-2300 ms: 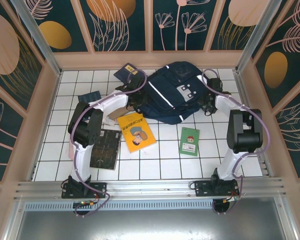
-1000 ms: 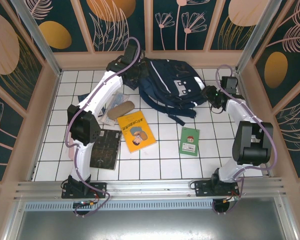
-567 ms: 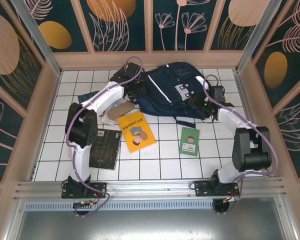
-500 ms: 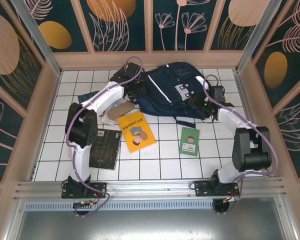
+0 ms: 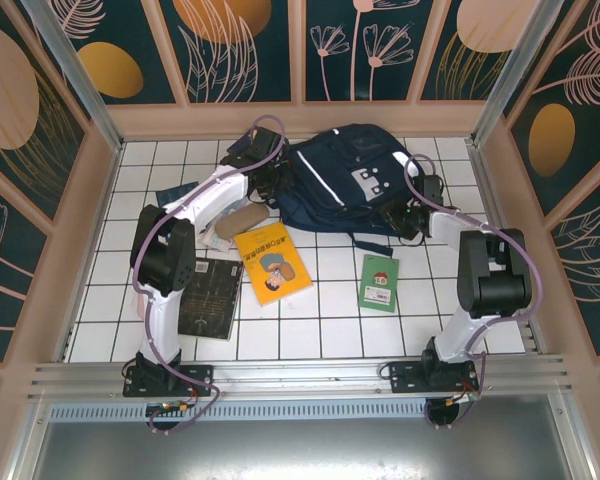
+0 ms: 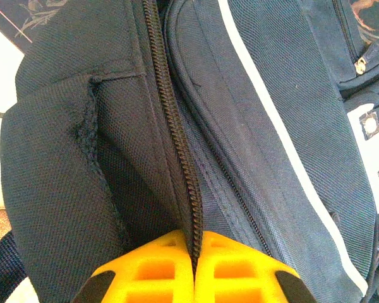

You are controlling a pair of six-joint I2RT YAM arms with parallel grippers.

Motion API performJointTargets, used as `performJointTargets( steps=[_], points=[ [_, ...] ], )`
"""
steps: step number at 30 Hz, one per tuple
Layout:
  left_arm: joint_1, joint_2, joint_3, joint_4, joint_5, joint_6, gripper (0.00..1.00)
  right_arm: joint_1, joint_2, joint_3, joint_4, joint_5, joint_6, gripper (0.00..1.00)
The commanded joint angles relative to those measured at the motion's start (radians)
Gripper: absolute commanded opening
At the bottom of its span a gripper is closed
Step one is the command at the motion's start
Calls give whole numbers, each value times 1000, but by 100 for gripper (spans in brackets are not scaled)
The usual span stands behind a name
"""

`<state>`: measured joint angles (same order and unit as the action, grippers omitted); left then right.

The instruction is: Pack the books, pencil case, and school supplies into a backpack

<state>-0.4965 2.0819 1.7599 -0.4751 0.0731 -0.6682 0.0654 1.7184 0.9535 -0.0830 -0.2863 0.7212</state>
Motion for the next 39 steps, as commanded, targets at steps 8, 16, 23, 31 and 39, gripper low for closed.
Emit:
performJointTargets(
  steps=[8, 16, 23, 31, 39],
  points=[
    [20, 7, 341, -149, -20, 47, 0, -26, -101, 263, -174, 69, -127, 0],
    [59, 113, 684, -262, 3, 70, 0, -56, -181, 346, -245, 59, -158, 0],
    [60, 25, 305, -117, 58, 35, 0, -55, -214, 157, -164, -12, -129, 0],
    [60, 7, 15, -7, 26, 45, 0, -5, -211, -21, -88, -39, -98, 0],
    [60, 52, -1, -3, 12, 62, 0, 22, -183, 2, -95, -13, -101, 0]
  ],
)
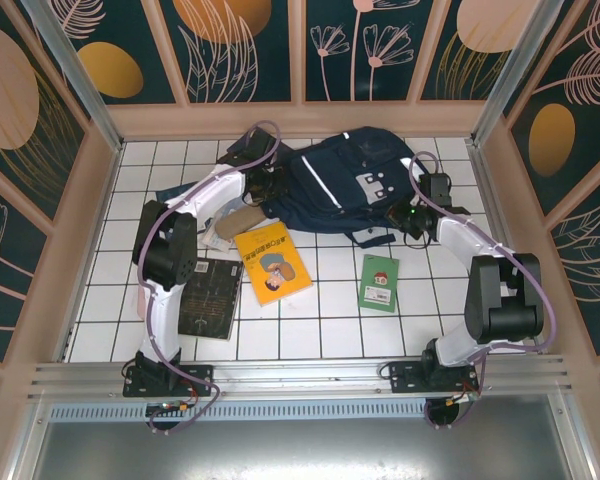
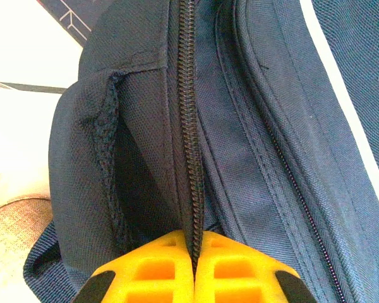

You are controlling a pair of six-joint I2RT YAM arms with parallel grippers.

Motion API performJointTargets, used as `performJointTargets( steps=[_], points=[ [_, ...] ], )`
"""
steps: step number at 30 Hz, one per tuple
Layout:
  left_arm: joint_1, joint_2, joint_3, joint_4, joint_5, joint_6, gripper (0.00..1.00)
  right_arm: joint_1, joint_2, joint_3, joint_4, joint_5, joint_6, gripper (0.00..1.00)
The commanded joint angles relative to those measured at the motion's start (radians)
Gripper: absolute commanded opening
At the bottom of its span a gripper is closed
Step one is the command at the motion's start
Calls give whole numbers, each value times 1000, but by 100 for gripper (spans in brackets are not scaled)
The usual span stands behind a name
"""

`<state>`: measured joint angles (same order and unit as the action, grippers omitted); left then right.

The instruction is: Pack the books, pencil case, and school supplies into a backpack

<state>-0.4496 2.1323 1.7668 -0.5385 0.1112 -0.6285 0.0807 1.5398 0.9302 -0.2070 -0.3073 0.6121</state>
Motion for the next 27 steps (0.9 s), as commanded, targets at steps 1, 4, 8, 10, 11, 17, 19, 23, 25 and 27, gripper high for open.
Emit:
performJointTargets(
  steps=[1, 4, 8, 10, 11, 17, 19, 23, 25, 27],
  points=[
    [12, 0, -9, 60, -28, 23, 0, 8, -2, 29, 29, 4, 10, 0],
    [12, -11, -18, 56, -29, 26, 32, 12, 2, 35, 32, -4, 20, 0],
    [7, -72, -78, 80, -41, 17, 44, 20, 16, 50, 38, -10, 38, 0],
    [-9, -120, -127, 105, -73, 15, 46, 21, 30, 62, 30, -12, 52, 0],
    [-25, -151, -160, 128, -90, 20, 46, 22, 39, 67, 28, -13, 59, 0],
    [-172, -281, -349, 273, -192, 26, 49, 26, 79, 96, 31, -31, 87, 0],
    [-223, -300, -389, 306, -222, 15, 49, 26, 98, 107, 29, -39, 88, 0],
    [-323, -312, -449, 405, -233, 25, 47, 26, 133, 134, 12, -40, 84, 0],
    [-375, -295, -462, 462, -228, 31, 46, 25, 140, 142, 9, -41, 84, 0],
    [-419, -266, -461, 509, -230, 42, 45, 22, 142, 148, 8, -47, 86, 0]
  ],
)
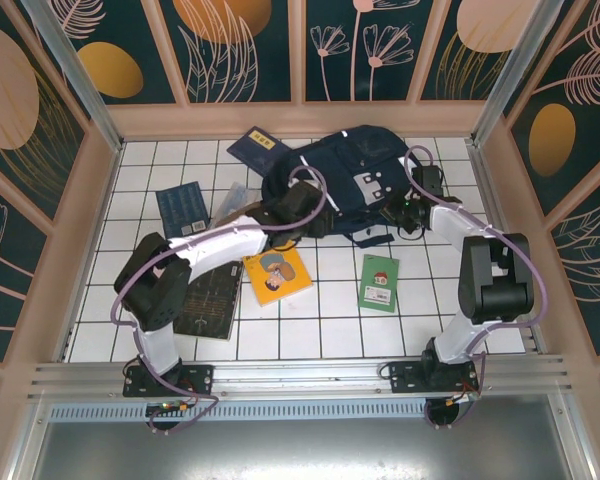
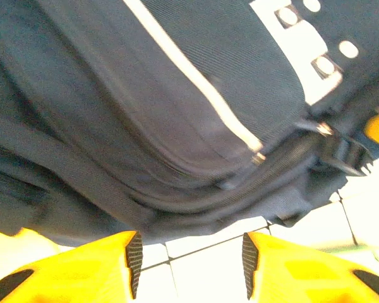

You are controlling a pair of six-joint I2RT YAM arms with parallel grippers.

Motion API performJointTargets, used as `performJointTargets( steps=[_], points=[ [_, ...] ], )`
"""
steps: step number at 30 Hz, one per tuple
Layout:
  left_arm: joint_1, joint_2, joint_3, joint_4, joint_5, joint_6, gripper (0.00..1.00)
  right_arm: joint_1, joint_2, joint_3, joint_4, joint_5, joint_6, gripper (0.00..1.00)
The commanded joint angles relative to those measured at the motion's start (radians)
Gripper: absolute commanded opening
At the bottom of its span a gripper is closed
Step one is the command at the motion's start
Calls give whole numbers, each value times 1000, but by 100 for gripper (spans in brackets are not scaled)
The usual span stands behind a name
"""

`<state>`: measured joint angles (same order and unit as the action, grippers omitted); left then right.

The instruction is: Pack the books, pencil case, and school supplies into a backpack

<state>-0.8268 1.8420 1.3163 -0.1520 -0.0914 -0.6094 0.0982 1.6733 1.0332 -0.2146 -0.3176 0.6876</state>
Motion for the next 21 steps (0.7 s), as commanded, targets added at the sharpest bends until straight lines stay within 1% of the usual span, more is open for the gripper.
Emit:
performJointTargets(
  steps=[1, 4, 9, 13, 17, 21],
  points=[
    [-64, 44, -4, 144, -31, 29, 44, 3, 9, 48, 12, -40, 10, 0],
    [-111, 99, 17, 191, -39, 31, 41, -5, 10, 48, 7, -50, 11, 0],
    [-153, 197, 69, 246, -36, 16, 40, -27, 7, 30, 10, -73, 15, 0],
    [-164, 280, 145, 240, -44, 7, 40, -45, -2, 11, 22, -96, 29, 0],
    [-164, 336, 208, 223, -79, 1, 39, -48, -10, 6, 24, -103, 34, 0],
    [-164, 392, 275, 213, -81, 3, 39, -51, -13, -1, 25, -110, 39, 0]
  ],
)
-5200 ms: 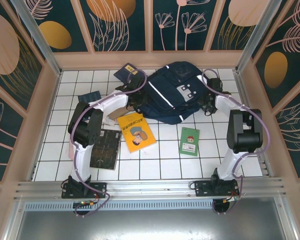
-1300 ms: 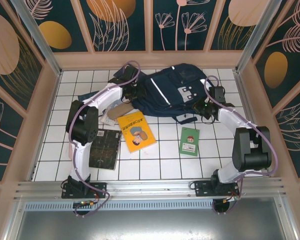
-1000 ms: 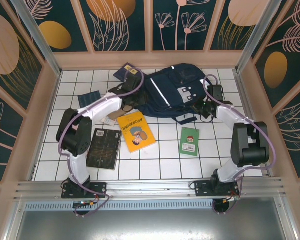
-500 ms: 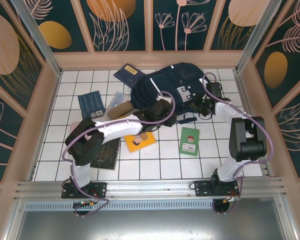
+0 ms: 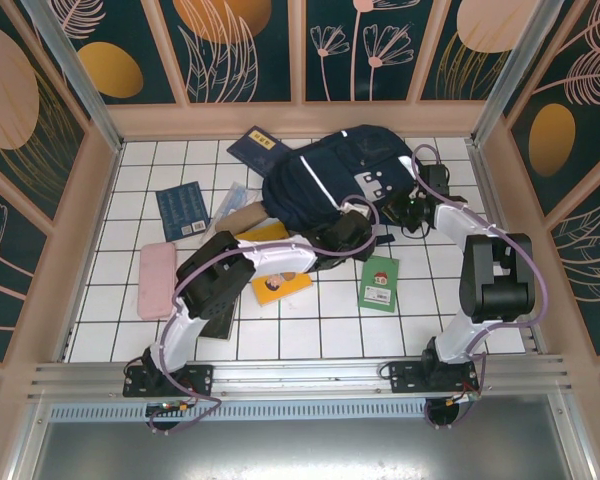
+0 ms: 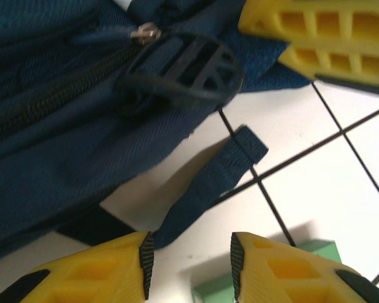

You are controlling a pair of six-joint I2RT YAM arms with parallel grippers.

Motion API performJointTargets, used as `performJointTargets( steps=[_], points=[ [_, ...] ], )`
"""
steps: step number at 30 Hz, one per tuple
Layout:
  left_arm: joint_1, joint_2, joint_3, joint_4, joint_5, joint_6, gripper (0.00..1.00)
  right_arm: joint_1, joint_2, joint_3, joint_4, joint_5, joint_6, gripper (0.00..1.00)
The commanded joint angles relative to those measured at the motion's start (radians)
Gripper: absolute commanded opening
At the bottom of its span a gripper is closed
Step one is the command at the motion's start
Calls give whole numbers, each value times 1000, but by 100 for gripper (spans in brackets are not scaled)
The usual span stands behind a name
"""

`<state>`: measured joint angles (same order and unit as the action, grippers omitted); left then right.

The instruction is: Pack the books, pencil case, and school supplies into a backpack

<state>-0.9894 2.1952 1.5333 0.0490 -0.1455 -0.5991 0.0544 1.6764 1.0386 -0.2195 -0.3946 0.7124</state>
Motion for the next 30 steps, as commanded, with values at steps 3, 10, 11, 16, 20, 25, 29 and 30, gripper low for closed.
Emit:
performJointTargets(
  steps=[3, 10, 11, 16, 20, 25, 29, 30],
  points=[
    [-2, 85, 111, -19, -38, -18, 38, -6, -16, -7, 33, -39, 18, 0],
    [-2, 170, 204, -63, -89, -54, 38, -6, -17, -12, 45, -60, 33, 0],
    [-2, 180, 218, -72, -102, -61, 38, -6, -18, -13, 47, -62, 33, 0],
    [-2, 218, 270, -97, -172, -87, 37, -6, -18, -24, 50, -72, 33, 0],
    [0, 243, 307, -124, -246, -107, 34, -6, -20, -33, 54, -75, 33, 0],
    [1, 274, 354, -151, -290, -116, 15, -7, -25, -38, 50, -76, 31, 0],
    [3, 267, 355, -161, -317, -122, 0, -9, -27, -37, 48, -73, 25, 0],
    [4, 260, 352, -165, -323, -124, 0, -9, -27, -36, 47, -72, 25, 0]
  ],
)
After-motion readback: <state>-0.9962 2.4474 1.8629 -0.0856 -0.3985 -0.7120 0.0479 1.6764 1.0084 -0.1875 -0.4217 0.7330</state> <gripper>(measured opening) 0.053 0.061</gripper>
